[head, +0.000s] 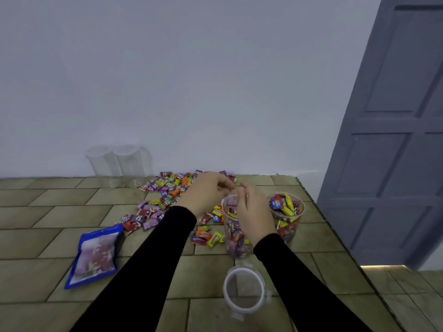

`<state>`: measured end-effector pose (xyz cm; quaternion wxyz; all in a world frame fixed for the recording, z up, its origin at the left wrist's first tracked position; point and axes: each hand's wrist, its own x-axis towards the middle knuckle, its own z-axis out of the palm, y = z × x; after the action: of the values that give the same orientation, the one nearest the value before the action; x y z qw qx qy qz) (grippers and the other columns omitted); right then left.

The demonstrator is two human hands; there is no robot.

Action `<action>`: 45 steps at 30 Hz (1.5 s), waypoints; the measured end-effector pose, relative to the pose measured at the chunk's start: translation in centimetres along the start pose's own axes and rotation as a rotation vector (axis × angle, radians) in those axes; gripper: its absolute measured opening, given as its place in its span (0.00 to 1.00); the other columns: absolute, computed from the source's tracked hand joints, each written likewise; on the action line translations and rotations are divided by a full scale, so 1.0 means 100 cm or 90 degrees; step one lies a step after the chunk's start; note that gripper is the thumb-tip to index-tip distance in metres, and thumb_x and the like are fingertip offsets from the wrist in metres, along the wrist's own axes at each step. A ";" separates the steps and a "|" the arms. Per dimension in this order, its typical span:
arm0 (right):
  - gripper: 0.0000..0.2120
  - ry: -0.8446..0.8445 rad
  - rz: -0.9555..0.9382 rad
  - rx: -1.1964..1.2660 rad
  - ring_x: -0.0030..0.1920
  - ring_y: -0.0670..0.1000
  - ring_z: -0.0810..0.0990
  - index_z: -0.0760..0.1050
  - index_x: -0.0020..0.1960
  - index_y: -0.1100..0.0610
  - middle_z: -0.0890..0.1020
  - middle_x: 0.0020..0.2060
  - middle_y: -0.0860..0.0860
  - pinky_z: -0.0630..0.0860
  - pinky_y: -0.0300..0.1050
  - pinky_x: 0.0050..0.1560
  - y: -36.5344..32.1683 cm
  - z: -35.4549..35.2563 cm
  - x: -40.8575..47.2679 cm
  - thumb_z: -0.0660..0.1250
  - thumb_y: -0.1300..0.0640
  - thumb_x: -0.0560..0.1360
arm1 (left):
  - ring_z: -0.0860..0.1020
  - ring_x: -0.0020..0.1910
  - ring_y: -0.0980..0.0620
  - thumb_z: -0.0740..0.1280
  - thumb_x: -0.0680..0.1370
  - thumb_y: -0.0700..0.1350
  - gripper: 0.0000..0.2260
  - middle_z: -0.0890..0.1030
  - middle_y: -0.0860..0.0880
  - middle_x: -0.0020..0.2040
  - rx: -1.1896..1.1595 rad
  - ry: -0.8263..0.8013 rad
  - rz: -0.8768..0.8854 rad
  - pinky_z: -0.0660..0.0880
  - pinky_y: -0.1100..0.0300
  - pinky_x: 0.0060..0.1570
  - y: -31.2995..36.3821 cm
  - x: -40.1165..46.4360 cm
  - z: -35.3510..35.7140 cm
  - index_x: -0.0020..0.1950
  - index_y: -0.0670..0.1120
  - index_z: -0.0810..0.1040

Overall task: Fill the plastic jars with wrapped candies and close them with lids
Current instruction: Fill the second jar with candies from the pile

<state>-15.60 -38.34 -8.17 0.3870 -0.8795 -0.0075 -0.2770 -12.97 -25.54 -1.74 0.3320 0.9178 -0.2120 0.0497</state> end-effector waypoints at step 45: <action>0.17 -0.372 -0.021 -0.279 0.65 0.55 0.65 0.64 0.70 0.48 0.70 0.64 0.51 0.57 0.51 0.67 0.014 0.184 -0.014 0.54 0.50 0.81 | 0.74 0.58 0.40 0.57 0.79 0.36 0.12 0.69 0.41 0.63 0.178 -0.025 -0.299 0.73 0.49 0.55 -0.208 -0.016 0.059 0.61 0.43 0.69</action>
<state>-7.63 -26.41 -19.90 0.1664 -0.9833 -0.0723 -0.0156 -5.97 -14.35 -18.96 0.2007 0.9794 0.0095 -0.0178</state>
